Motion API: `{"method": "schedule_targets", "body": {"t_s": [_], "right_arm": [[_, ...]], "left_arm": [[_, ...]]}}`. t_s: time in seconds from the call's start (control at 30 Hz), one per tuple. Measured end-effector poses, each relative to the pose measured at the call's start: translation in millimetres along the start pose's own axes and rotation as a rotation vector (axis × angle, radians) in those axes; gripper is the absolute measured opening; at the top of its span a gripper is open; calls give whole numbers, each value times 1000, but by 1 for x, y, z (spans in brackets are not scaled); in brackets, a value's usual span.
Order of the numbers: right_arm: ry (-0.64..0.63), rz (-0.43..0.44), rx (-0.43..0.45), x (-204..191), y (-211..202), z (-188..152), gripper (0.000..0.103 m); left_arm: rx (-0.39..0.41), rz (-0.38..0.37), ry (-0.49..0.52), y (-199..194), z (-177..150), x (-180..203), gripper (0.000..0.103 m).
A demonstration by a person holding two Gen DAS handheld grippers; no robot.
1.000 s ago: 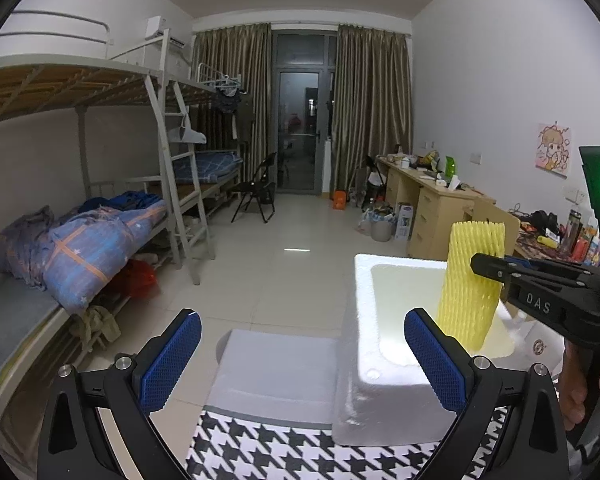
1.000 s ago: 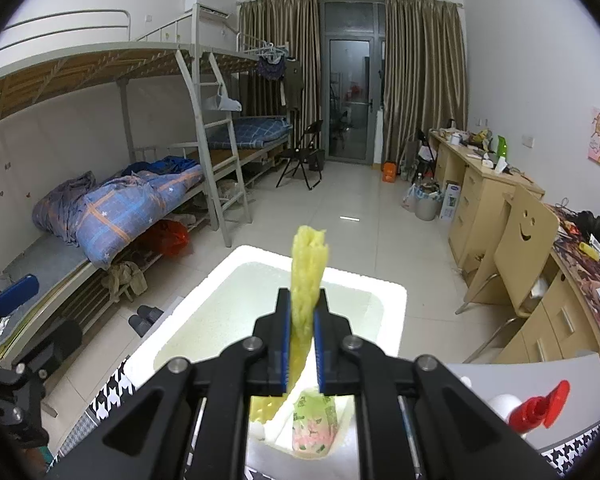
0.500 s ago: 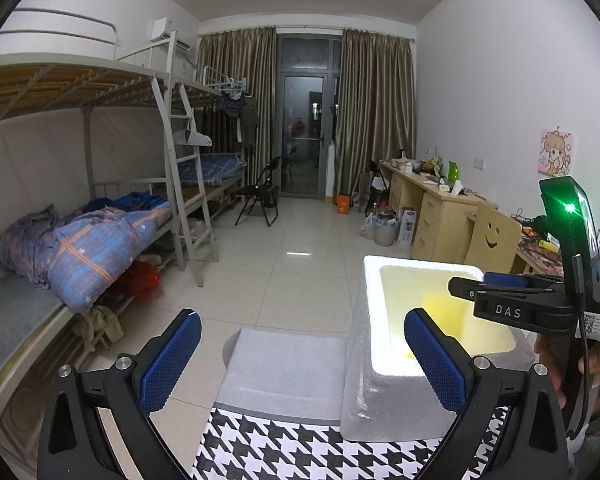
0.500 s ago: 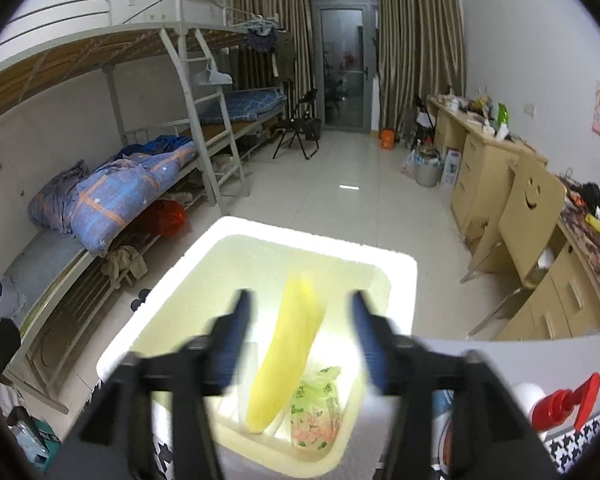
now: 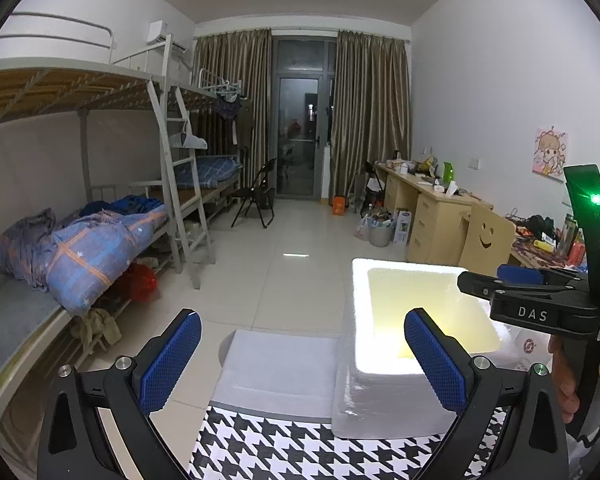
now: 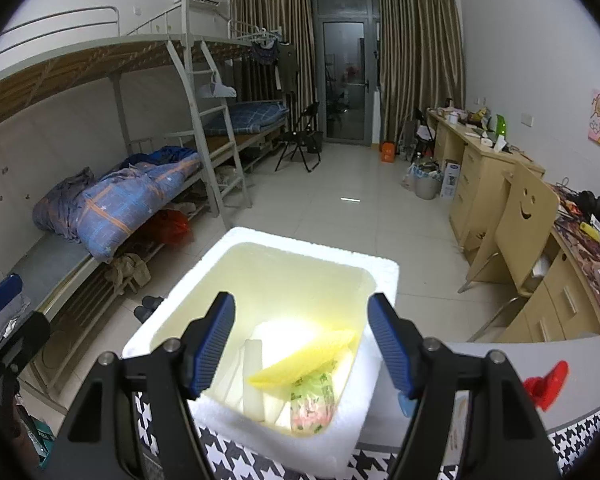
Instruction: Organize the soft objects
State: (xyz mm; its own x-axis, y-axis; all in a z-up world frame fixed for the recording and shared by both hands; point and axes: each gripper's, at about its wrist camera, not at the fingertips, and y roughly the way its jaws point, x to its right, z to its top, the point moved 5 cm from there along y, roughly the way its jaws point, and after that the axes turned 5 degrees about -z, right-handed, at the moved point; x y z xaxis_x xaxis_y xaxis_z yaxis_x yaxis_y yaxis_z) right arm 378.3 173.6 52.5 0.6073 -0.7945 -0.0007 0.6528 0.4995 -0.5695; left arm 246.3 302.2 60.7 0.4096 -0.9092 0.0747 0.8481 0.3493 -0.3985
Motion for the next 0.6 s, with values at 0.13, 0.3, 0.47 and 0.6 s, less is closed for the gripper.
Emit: {"method": "schedule_targets", "body": {"t_s": [0.13,0.3,0.47,0.6], "right_arm": [[18,-15,36,4,-21,1,77],[10,-46,131,8,-54,1,92],[3,-43,166,8,-81,-1,94],[2,-50,191,10,-99,-2,94]], "left_arm": [[14,-13,7,-11,2,7,102],[29,-25,9,-22,5,12,102],[33,-27,30,-35,7,21,102],[52,-32,39,-50,12,27,102]]}}
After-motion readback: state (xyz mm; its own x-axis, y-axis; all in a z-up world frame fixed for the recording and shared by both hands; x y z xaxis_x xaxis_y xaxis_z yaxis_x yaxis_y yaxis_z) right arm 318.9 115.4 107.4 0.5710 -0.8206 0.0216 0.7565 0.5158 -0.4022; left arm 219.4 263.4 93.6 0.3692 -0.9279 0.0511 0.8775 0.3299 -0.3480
